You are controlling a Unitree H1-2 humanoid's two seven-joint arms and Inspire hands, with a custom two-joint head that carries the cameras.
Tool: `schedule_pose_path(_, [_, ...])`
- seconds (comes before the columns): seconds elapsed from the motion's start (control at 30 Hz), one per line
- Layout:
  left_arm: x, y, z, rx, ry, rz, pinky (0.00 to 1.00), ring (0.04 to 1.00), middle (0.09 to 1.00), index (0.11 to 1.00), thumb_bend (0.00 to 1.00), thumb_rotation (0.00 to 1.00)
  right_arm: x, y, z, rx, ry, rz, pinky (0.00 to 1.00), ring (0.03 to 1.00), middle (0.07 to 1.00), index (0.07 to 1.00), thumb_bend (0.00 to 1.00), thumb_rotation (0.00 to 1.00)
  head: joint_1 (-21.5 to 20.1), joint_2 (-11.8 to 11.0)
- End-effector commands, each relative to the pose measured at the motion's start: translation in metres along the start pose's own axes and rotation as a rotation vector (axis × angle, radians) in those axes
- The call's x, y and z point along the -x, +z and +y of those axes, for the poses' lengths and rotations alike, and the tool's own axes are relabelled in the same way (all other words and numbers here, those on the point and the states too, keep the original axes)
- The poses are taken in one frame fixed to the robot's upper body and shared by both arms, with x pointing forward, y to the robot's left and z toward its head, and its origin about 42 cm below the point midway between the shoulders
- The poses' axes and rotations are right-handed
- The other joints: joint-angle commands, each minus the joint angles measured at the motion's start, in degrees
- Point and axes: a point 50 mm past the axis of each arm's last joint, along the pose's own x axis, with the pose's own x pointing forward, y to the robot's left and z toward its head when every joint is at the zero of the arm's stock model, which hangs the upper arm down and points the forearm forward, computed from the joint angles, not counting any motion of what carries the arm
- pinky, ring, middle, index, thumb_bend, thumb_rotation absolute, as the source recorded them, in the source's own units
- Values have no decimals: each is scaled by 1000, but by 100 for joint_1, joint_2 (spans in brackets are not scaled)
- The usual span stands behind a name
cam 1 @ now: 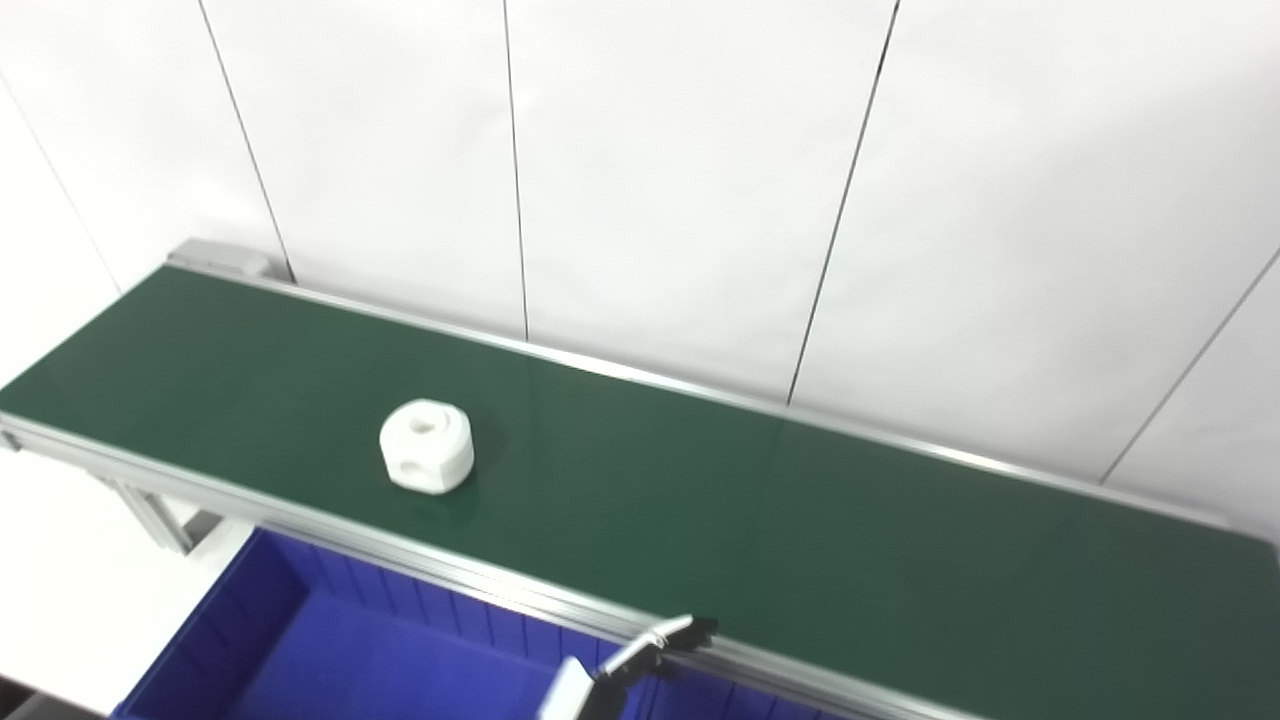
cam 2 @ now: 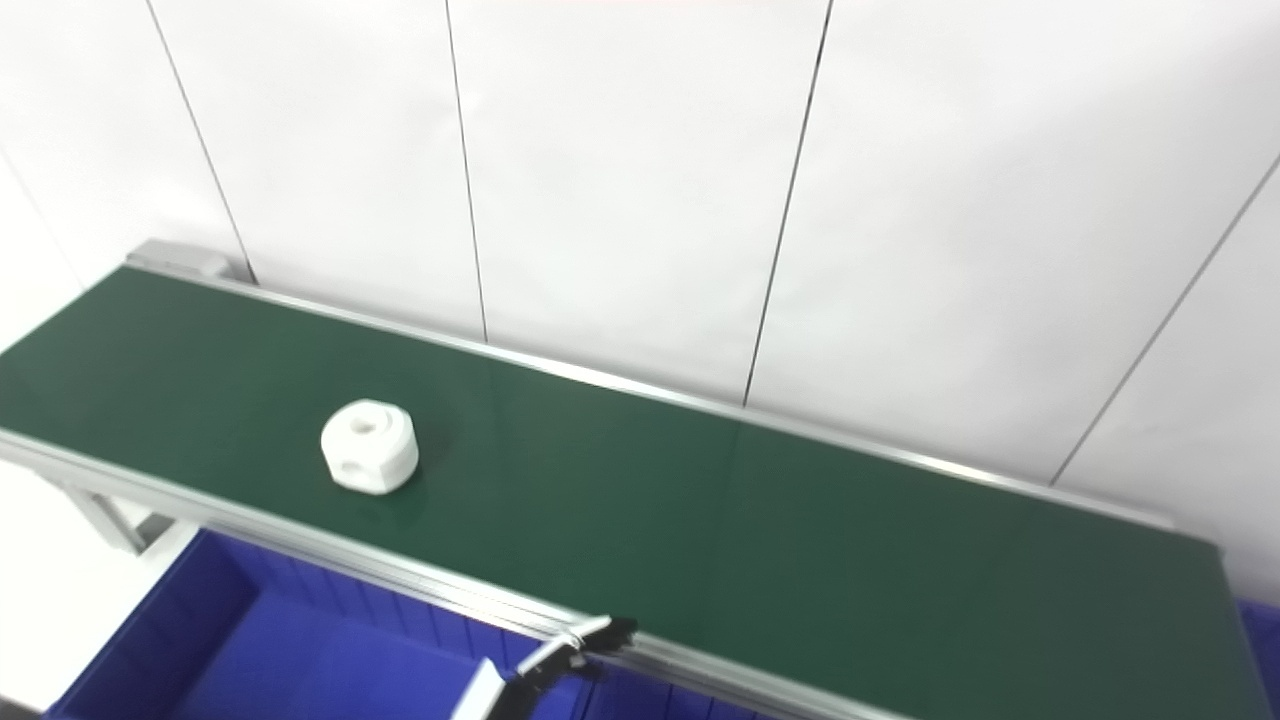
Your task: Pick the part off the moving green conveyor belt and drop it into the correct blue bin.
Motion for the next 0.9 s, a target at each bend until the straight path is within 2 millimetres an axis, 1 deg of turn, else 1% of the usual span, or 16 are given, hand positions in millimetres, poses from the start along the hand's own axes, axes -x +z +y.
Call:
schedule_pose_path(0.0, [-26,11,28,-97,31,-154,704,768,773,772,851,663,-6,11,3,3,-1,-88,1000,1000,1000,1000,388,1000,-22,9])
schedule_pose_path(0.1, [-52,17,57,-248,18,-270,718,765,772,769,865,655,-8,11,5,5,0,-93,1000,1000,1000,1000,393,1000,-123,48])
schedule_pose_path(0.17, [-71,20,71,-339,-7,-335,759,771,777,771,872,661,-9,10,7,10,-4,-96,1000,1000,1000,1000,374,1000,-151,72])
schedule_pose_path(0.23, [-92,22,80,-425,-41,-379,788,781,780,771,874,680,-10,10,8,7,-11,-97,1000,1000,1000,1000,358,1000,-176,99])
schedule_pose_path(0.27, [-98,23,82,-448,-51,-388,796,786,781,770,874,685,-10,10,9,7,-13,-97,1000,1000,1000,1000,353,1000,-176,99])
schedule_pose_path(0.37, [-129,26,90,-557,-100,-409,811,792,781,767,858,664,-10,10,12,-6,-24,-98,1000,1000,1000,1000,379,1000,-216,158])
schedule_pose_path(0.4, [-136,25,92,-585,-111,-411,811,789,780,764,849,649,-10,10,12,-7,-25,-97,1000,1000,1000,1000,406,1000,-216,158])
schedule_pose_path(0.47, [-150,19,97,-650,-147,-399,823,788,776,760,840,620,-10,10,14,-10,-20,-97,1000,1000,1000,1000,450,1000,-241,171])
schedule_pose_path(0.5, [-158,12,101,-688,-180,-388,809,775,757,742,840,595,-9,10,15,-17,-19,-100,1000,1000,1000,1000,478,1000,-255,187])
schedule_pose_path(0.53, [-166,4,105,-722,-209,-378,805,772,753,739,840,591,-9,11,16,-20,-19,-102,1000,1000,1000,1000,483,1000,-266,193])
schedule_pose_path(0.6, [-178,-8,113,-775,-262,-354,779,757,734,715,866,557,-9,12,17,-28,-20,-103,1000,1000,1000,1000,519,1000,-286,205])
schedule_pose_path(0.67, [-186,-20,119,-823,-299,-337,757,743,725,697,905,552,-9,12,17,-20,-18,-106,1000,994,1000,1000,555,1000,-327,233])
schedule_pose_path(0.77, [-197,-37,128,-876,-336,-318,753,750,729,691,914,540,-10,13,18,-6,-16,-111,1000,983,1000,1000,567,1000,-357,253])
schedule_pose_path(0.87, [-205,-52,135,-915,-356,-294,773,765,743,697,912,545,-10,14,18,-11,-12,-112,1000,979,1000,1000,615,1000,-378,278])
